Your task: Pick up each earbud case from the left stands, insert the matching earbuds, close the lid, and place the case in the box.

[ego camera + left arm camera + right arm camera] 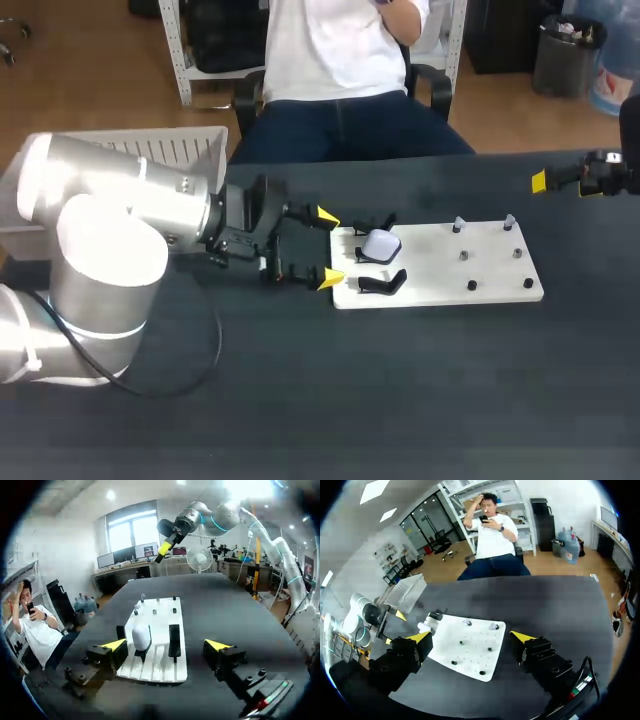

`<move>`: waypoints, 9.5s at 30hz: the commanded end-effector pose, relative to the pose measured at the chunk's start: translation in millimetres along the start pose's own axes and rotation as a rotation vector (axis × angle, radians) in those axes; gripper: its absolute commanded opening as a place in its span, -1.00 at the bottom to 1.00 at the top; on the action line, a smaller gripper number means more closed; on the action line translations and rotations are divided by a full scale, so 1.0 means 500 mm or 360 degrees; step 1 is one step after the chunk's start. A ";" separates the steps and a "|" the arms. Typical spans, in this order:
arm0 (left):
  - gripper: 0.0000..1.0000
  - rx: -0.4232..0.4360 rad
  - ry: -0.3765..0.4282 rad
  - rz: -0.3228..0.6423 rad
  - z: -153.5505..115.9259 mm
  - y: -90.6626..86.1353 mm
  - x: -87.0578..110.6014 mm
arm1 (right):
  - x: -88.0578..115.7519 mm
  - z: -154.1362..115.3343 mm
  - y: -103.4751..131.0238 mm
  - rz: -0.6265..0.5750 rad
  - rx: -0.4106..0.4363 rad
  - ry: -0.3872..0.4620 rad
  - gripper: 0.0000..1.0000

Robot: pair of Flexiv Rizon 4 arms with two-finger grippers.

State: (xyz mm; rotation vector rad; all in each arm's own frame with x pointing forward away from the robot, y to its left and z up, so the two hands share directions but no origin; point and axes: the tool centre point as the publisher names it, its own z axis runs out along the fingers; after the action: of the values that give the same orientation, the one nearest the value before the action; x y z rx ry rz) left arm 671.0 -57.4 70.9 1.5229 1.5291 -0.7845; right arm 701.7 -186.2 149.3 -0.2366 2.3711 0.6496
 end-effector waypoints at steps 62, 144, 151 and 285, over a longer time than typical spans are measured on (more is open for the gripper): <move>0.22 0.0260 -0.0053 -0.0186 0.180 0.093 0.040 | 0.000 0.000 0.000 -0.0001 0.0001 0.0001 1.00; -1.00 0.0062 -0.0219 0.0199 0.176 0.075 -0.198 | 0.032 0.151 0.194 -0.0158 -0.0284 0.0326 1.00; -1.00 0.0097 -0.0232 0.0186 0.181 0.064 -0.192 | 0.016 0.145 0.198 -0.0181 -0.0273 0.0304 1.00; -1.00 0.0098 -0.0712 -0.0120 0.120 0.057 -0.212 | 0.064 0.256 -0.112 -0.0403 0.0757 0.1269 -0.19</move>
State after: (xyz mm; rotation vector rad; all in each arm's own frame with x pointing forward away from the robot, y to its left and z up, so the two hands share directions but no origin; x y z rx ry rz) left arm 699.8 -158.3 140.0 1.2373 1.2455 -1.1418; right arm 767.5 -169.3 22.7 -0.6672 3.0761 -0.1900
